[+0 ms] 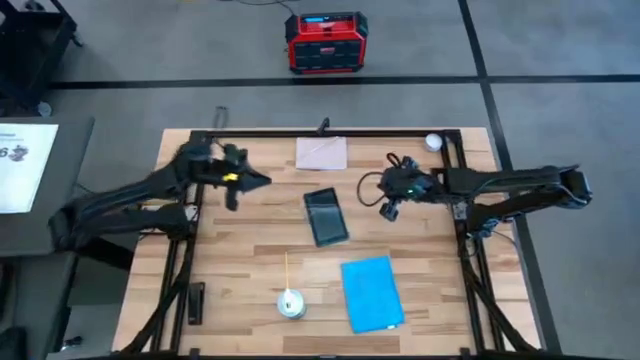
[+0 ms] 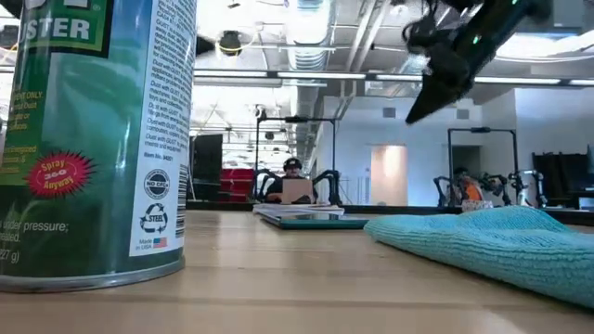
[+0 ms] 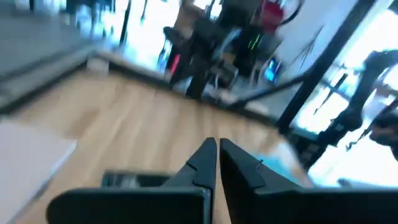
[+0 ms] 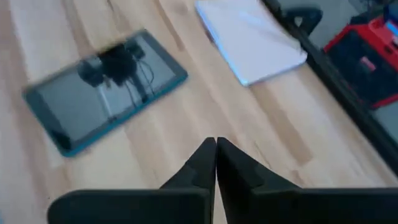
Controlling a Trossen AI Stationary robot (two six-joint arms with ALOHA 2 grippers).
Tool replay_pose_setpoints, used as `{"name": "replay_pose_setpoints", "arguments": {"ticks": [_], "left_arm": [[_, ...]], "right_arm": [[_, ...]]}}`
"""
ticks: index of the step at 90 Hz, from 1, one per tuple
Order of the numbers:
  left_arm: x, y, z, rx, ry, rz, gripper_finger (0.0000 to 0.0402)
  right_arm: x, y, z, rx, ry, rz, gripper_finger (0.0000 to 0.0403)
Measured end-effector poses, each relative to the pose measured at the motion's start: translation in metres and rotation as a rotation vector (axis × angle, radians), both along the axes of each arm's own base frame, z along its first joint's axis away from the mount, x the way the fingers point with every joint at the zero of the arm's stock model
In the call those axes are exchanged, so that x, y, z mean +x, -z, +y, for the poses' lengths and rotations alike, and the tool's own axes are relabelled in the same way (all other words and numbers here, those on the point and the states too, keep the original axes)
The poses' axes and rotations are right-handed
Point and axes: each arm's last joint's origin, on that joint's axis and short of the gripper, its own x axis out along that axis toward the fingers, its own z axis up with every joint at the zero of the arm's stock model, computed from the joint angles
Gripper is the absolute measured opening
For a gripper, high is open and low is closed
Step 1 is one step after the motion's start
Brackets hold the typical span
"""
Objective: Apply microfiber cloth
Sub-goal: Spray the front of the tablet using the spray bottle
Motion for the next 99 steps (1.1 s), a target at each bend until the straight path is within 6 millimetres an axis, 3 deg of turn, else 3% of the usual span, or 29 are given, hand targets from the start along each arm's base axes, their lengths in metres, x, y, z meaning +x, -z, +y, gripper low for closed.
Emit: {"name": "replay_pose_setpoints", "arguments": {"ticks": [16,27,38,47,67,81,99], "left_arm": [[-0.009,0.005,-0.009,-0.188,-0.004,0.082,0.0052],[-0.003,0.022,-0.014,-0.226,-0.026,0.236,0.0081],[0.005,0.038,-0.013,-0.205,-0.204,0.376,0.0044],[0.010,0.044,-0.011,-0.209,-0.240,0.417,0.0009],[0.012,0.046,-0.010,-0.266,-0.262,0.431,0.0000],[0.013,0.049,-0.010,-0.267,-0.263,0.417,0.0000],[0.008,0.096,-0.013,-0.453,-0.293,0.340,0.0000]], "right_arm": [[-0.021,-0.015,0.017,0.033,-0.004,-0.121,0.0000],[-0.022,0.004,0.028,0.090,-0.003,-0.156,0.0000],[-0.005,0.031,0.038,0.121,-0.027,-0.214,0.0000],[0.013,0.047,0.040,0.135,-0.051,-0.290,0.0000],[0.047,0.084,0.028,0.387,-0.026,-0.346,0.0000],[0.060,0.097,0.015,0.511,-0.070,-0.377,0.0000],[0.059,0.102,-0.007,0.557,-0.037,-0.362,0.0000]]}}
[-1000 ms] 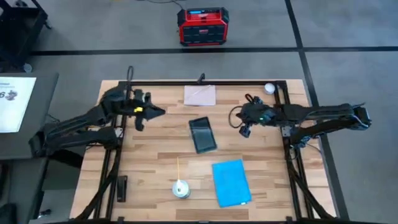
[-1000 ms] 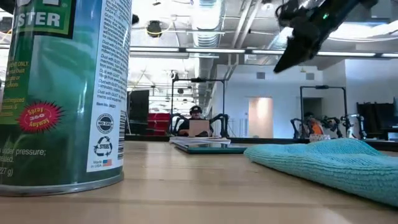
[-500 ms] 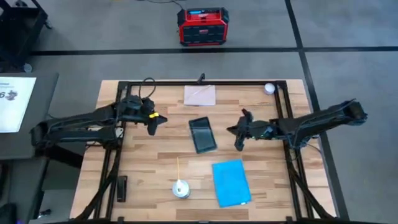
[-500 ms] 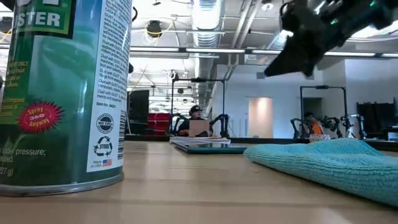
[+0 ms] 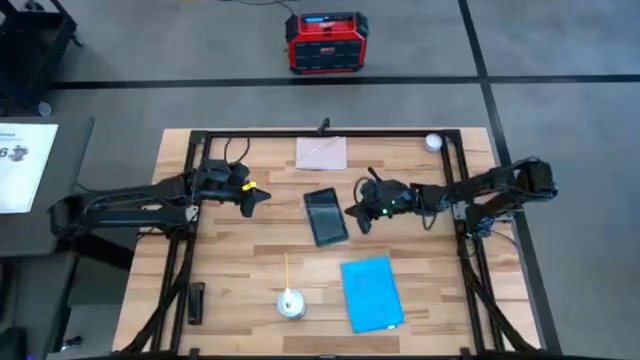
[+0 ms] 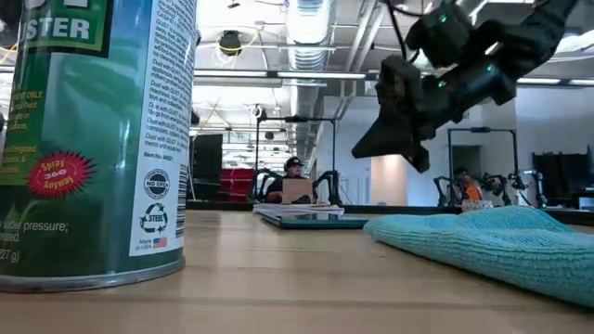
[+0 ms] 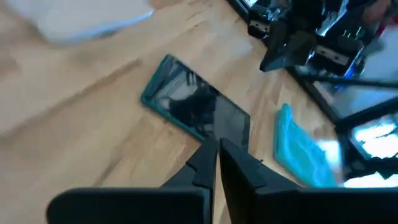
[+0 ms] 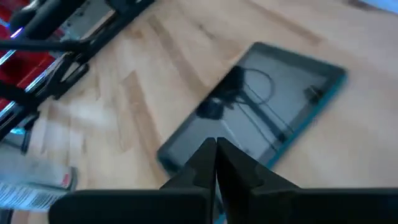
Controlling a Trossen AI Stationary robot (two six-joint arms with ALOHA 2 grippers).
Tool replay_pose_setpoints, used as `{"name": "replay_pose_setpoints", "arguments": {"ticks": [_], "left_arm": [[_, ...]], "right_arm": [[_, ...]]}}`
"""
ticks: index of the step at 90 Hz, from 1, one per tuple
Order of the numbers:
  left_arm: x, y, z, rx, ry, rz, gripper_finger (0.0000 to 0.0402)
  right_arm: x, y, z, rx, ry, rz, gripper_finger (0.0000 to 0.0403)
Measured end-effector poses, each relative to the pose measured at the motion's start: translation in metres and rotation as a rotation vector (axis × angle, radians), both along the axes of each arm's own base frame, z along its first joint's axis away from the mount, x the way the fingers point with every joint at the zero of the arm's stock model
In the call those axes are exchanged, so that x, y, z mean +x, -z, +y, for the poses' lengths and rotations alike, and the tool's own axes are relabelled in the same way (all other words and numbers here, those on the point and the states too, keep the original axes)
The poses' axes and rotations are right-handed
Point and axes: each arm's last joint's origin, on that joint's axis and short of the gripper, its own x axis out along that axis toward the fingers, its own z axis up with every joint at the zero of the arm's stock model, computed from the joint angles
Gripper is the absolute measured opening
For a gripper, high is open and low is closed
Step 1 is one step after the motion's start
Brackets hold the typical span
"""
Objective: Apply microfiber cloth
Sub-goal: Spray the front of the tablet using the spray bottle
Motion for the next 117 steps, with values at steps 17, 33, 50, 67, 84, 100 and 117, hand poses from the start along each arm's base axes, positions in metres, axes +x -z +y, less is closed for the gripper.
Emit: {"name": "replay_pose_setpoints", "arguments": {"ticks": [17,33,50,67,84,100,117], "left_arm": [[-0.015,0.044,-0.009,-0.234,-0.113,-0.207,0.0000],[-0.009,0.044,-0.017,-0.288,-0.147,-0.192,0.0000],[0.007,0.043,-0.020,-0.343,-0.162,-0.137,0.0000],[0.020,0.053,-0.021,-0.409,-0.175,-0.105,0.0000],[0.038,0.066,-0.023,-0.438,-0.172,-0.049,0.0000],[0.064,0.072,-0.022,-0.440,-0.137,-0.084,0.0000],[0.088,0.085,-0.020,-0.503,-0.061,-0.094,0.0000]], "right_arm": [[-0.004,0.005,-0.010,0.013,0.008,0.059,0.0000],[0.002,0.027,-0.015,0.021,0.023,0.118,0.0000],[0.008,0.041,-0.018,0.033,0.010,0.108,0.0000],[0.008,0.038,-0.019,0.001,-0.003,0.098,0.0000],[0.008,0.037,-0.020,-0.019,-0.013,0.090,0.0000],[0.008,0.037,-0.020,-0.030,-0.021,0.094,0.0000],[0.002,0.044,-0.019,-0.021,-0.009,0.189,0.0000]]}}
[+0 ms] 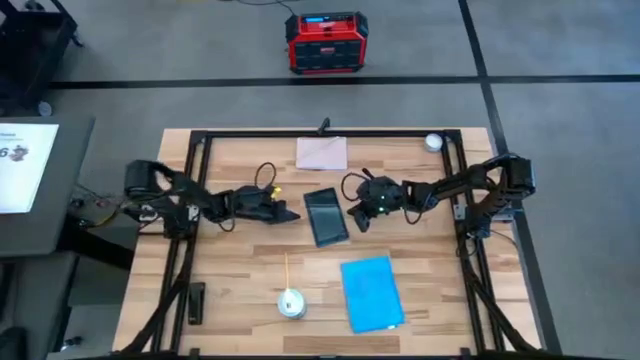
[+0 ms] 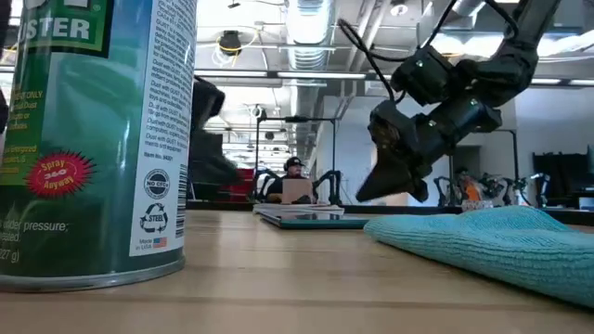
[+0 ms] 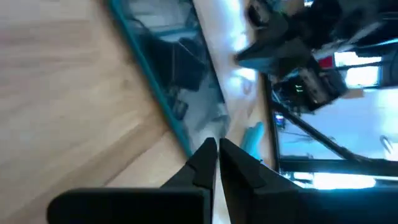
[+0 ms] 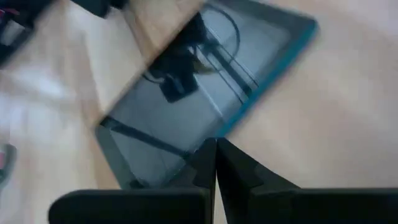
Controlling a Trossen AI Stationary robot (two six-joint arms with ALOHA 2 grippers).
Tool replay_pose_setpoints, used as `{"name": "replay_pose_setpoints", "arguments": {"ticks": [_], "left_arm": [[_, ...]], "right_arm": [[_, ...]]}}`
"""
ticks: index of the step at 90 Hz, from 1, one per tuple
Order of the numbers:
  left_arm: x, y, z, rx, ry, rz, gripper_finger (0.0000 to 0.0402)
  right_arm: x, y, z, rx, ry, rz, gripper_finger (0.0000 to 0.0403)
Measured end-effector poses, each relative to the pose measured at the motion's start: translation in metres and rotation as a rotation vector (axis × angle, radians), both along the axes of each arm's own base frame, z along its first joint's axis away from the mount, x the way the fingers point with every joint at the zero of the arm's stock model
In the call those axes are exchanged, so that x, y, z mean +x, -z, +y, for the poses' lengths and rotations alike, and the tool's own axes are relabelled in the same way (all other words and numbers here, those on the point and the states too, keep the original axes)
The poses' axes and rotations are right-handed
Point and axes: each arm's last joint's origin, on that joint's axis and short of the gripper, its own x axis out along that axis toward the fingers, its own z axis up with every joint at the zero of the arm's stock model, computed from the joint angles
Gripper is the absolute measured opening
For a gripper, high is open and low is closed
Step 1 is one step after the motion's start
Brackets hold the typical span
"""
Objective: Apply microfiber cloth
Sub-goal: Spray the front of the tablet using the spray bottle
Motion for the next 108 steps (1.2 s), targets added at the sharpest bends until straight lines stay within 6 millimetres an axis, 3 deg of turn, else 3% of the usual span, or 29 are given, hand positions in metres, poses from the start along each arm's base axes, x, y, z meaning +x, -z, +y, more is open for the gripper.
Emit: {"name": "replay_pose_setpoints", "arguments": {"ticks": [29,51,71,108], "left_arm": [[0.010,0.001,0.001,-0.006,0.029,-0.065,0.0000],[0.010,0.001,0.001,0.034,0.054,-0.076,0.0000],[0.009,0.003,0.000,0.037,0.067,-0.049,0.0000],[0.005,0.013,-0.003,-0.165,0.088,0.087,0.0000]], "right_arm": [[-0.005,0.008,-0.002,0.136,-0.074,0.055,0.0012],[-0.003,-0.002,-0.023,0.398,-0.007,-0.083,0.0103],[-0.004,-0.004,-0.034,0.462,0.054,-0.120,0.0170],[0.020,0.029,-0.029,0.451,0.009,-0.271,0.0156]]}}
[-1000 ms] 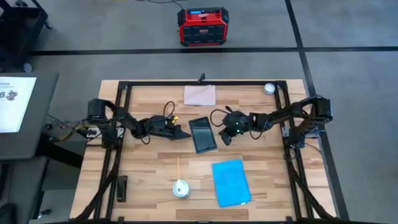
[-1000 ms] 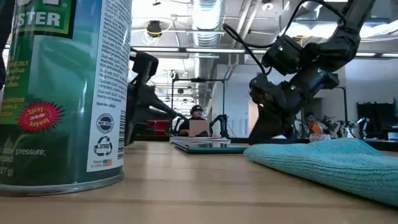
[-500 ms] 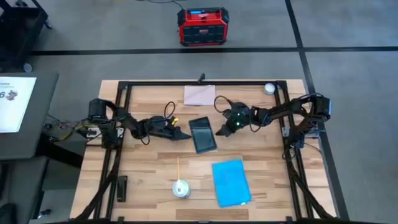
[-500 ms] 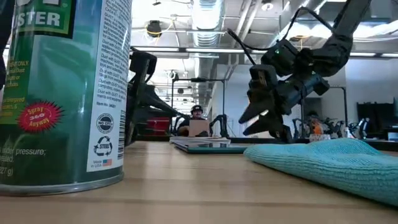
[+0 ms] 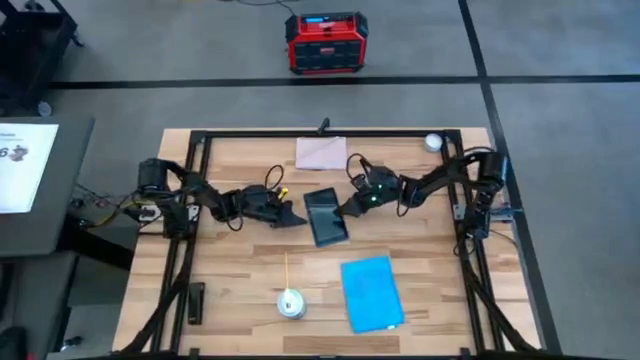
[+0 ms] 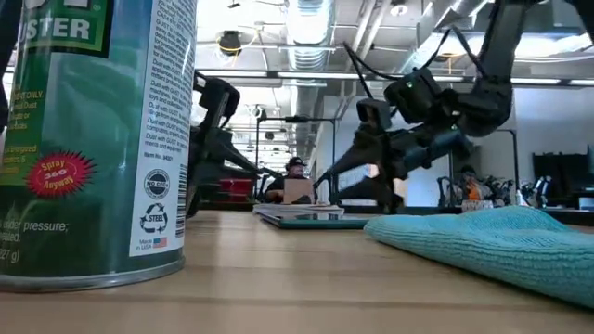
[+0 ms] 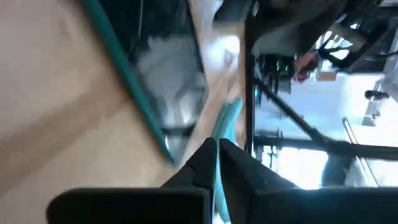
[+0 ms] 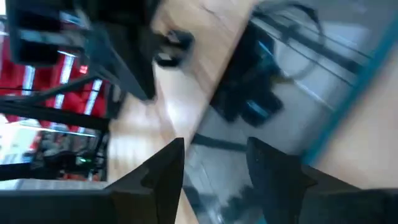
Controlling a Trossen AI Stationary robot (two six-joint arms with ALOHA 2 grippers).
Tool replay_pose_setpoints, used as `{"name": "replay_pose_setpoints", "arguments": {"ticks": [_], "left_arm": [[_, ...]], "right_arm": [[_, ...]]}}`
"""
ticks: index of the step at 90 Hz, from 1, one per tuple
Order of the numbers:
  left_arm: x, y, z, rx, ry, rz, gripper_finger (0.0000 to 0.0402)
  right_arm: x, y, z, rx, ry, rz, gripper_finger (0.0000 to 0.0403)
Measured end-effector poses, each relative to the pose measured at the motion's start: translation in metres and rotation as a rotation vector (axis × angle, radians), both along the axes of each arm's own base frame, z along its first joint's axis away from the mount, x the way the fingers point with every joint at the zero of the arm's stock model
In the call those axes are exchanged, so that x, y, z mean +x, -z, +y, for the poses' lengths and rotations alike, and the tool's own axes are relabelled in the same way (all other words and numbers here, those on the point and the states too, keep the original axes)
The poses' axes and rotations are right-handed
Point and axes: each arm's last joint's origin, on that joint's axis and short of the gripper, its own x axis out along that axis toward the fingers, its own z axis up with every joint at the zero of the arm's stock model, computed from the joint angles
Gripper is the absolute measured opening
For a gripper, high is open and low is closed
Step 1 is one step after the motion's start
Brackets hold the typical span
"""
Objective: Apply microfiber cloth
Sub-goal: Spray the front of the tablet using the spray bottle
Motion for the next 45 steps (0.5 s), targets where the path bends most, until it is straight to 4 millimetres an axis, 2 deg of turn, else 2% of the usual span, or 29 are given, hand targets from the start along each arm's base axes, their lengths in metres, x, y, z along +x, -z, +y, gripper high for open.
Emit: {"name": "replay_pose_setpoints", "arguments": {"ticks": [23,45], "left_arm": [[-0.0016,0.0029,0.0009,0.015,0.003,0.040,0.0000],[0.0061,0.0002,0.0088,0.184,-0.107,0.047,0.0000]], "right_arm": [[-0.0005,-0.0042,0.0009,-0.049,-0.033,-0.025,0.0154],[-0.0038,-0.0051,0.0009,-0.084,-0.061,0.014,0.0154]]}}
